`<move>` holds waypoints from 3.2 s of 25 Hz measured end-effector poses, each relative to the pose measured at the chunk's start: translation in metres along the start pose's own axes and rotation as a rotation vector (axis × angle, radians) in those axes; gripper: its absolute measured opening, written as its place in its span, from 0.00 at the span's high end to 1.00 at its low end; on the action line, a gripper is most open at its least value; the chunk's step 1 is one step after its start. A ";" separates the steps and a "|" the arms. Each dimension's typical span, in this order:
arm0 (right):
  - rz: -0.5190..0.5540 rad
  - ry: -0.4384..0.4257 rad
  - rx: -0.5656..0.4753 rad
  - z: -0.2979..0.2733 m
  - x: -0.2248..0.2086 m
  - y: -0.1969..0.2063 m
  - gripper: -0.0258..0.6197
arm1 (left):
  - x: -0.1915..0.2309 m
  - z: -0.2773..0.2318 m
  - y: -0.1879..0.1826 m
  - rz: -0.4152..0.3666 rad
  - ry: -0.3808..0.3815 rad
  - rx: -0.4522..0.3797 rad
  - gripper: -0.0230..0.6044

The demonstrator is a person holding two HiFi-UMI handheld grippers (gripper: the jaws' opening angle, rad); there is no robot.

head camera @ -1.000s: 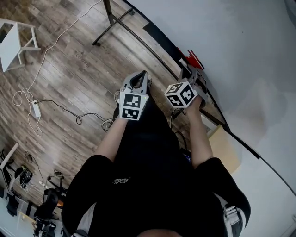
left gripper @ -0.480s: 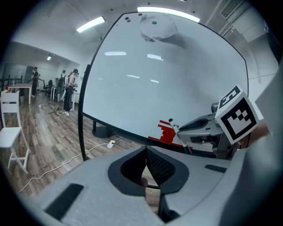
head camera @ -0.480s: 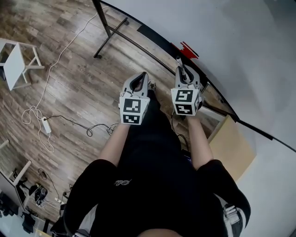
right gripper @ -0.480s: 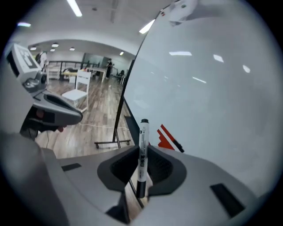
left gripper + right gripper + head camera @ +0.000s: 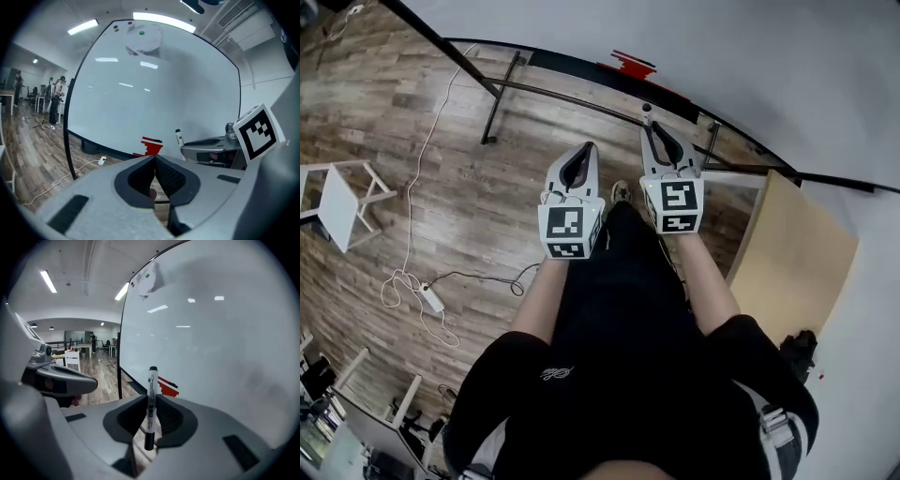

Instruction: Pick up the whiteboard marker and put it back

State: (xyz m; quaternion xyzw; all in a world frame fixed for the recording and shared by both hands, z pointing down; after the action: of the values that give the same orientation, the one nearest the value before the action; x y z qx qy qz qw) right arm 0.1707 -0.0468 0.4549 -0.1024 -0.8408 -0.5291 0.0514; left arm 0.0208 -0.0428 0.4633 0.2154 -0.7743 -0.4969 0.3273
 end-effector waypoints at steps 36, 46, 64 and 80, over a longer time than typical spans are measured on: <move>-0.126 -0.089 -0.432 0.181 -0.106 -0.026 0.88 | -0.178 0.038 -0.048 -0.168 -0.137 -0.172 0.96; 0.229 -0.138 -0.356 0.140 -0.024 -0.051 0.88 | -0.107 0.072 -0.034 -0.111 -0.246 -0.168 0.96; 0.806 -0.091 -0.027 0.005 0.157 -0.097 0.88 | 0.103 0.112 -0.009 0.046 -0.190 -0.105 0.96; 0.924 -0.079 0.172 -0.101 0.169 -0.093 0.88 | 0.184 0.071 0.013 0.104 -0.159 -0.050 0.96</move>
State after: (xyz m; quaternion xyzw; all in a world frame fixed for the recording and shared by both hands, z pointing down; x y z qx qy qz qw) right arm -0.0176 -0.1571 0.4499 -0.4814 -0.7492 -0.3747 0.2579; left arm -0.1581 -0.1145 0.5081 0.1267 -0.7954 -0.5137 0.2955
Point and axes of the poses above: the fingertips, and each gripper's own axes: z backward along the fingers, x to its left, y out of its underside, the point moved 5 cm from there along z, backward along the fingers, and after that the axes turned 7 degrees about y, right-handed, at the moved point
